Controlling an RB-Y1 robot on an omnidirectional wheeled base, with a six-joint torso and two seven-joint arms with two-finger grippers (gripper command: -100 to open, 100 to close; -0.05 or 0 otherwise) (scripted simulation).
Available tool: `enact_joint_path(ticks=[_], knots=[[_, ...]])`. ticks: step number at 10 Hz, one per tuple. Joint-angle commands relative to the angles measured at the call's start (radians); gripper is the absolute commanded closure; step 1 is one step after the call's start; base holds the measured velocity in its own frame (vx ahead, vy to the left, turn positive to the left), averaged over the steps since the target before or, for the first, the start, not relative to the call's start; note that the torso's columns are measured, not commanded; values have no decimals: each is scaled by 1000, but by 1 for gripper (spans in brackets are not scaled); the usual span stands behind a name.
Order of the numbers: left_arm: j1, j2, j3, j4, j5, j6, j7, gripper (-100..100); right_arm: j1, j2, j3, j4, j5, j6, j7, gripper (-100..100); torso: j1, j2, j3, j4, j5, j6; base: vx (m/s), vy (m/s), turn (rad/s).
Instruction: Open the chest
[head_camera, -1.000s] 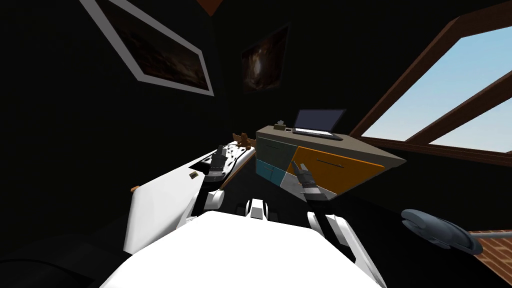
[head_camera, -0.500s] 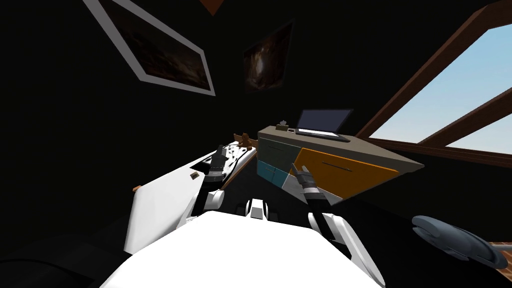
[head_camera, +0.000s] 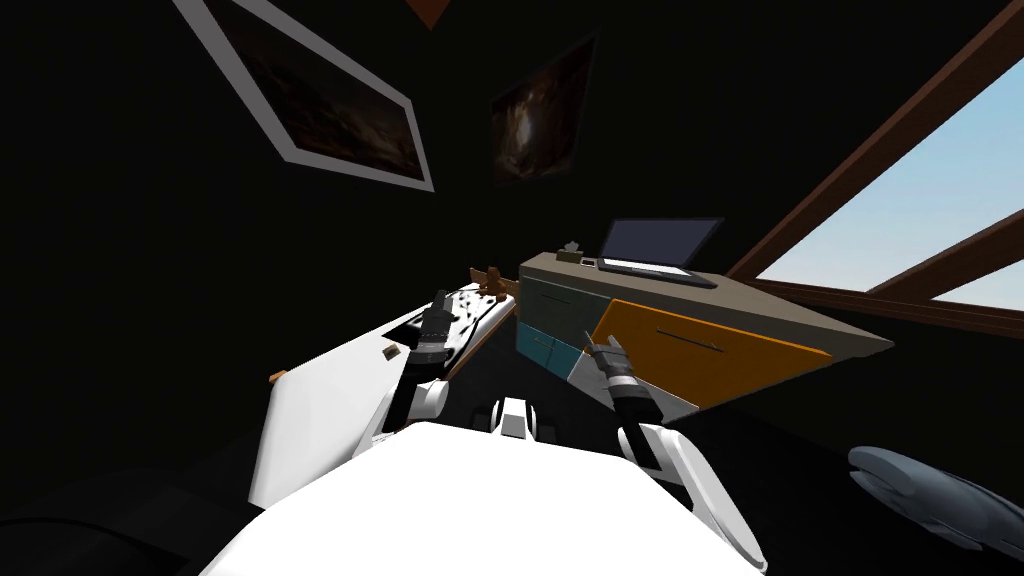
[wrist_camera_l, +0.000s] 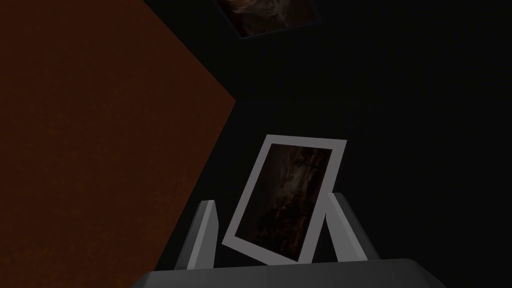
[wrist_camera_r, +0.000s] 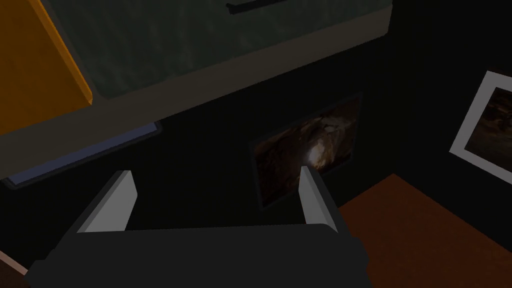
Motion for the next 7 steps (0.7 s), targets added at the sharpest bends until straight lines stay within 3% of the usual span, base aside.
enact_joint_path(ticks=[1, 2, 4, 7], knots=[[0, 0, 0, 0, 0, 0, 0, 0, -3, 1, -6, 20, 79, 34, 21, -100, 1, -1, 0, 0, 0, 0, 47, 30, 34], [0, 0, 0, 0, 0, 0, 0, 0, -10, 0, -10, 40, 110, 72, 39, -100, 1, -1, -1, 0, 0, 0, 63, 39, 47], [0, 0, 0, 0, 0, 0, 0, 0, -10, 0, -10, 40, 151, 72, 39, -100, 2, -2, -1, -1, 1, 0, 42, 33, 11], [0, 0, 0, 0, 0, 0, 0, 0, -28, -1, -13, 83, 249, 150, 73, -100, 1, -1, -1, 0, 0, 0, 54, 42, 39]])
